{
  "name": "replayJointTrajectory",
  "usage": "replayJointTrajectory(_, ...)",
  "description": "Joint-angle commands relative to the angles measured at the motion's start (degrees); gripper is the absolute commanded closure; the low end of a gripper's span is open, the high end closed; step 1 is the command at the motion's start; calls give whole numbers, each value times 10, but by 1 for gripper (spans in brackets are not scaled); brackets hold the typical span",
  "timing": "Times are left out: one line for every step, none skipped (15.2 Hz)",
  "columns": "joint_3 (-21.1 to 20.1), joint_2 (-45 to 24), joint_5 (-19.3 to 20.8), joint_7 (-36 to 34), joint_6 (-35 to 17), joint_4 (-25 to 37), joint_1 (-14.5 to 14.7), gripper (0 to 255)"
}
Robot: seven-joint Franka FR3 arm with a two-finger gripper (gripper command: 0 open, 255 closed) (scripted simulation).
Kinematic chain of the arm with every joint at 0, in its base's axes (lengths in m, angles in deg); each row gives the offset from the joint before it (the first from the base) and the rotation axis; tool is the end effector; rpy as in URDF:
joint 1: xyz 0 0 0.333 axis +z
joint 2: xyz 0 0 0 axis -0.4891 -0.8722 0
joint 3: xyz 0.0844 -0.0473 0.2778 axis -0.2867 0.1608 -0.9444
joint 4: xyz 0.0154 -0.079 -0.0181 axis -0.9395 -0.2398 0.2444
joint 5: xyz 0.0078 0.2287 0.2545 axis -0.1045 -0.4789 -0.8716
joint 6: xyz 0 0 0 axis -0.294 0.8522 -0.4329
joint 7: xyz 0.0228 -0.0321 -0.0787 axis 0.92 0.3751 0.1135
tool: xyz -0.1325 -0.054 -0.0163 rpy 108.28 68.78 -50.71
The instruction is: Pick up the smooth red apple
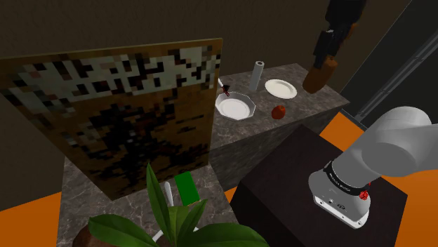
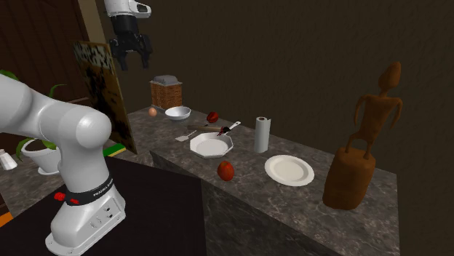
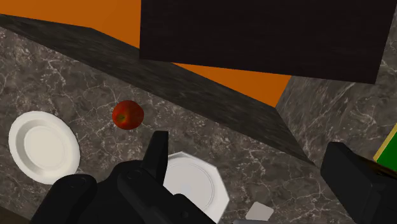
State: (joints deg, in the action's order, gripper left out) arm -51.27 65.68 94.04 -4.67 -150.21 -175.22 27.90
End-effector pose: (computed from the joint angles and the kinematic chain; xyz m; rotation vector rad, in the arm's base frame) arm 0.2440 -0.0046 0.5270 2.9901 0.0310 -0.1953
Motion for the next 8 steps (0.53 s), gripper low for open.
replayJointTrajectory(0,0,0,0,0,0,0,0)
replayJointTrajectory(10,2,6,9,-18,-16,-2,0)
replayJointTrajectory(21,2,11,17,-36,-32,-5,0)
replayJointTrajectory(32,2,17,26,-54,-47,-8,0)
replayJointTrajectory(42,0,23,34,-72,-61,-11,0)
replayJointTrajectory(53,-2,29,43,-91,-75,-14,0)
replayJointTrajectory(64,-5,34,51,-110,-87,-17,0)
replayJointTrajectory(75,-10,40,59,-130,-99,-21,0)
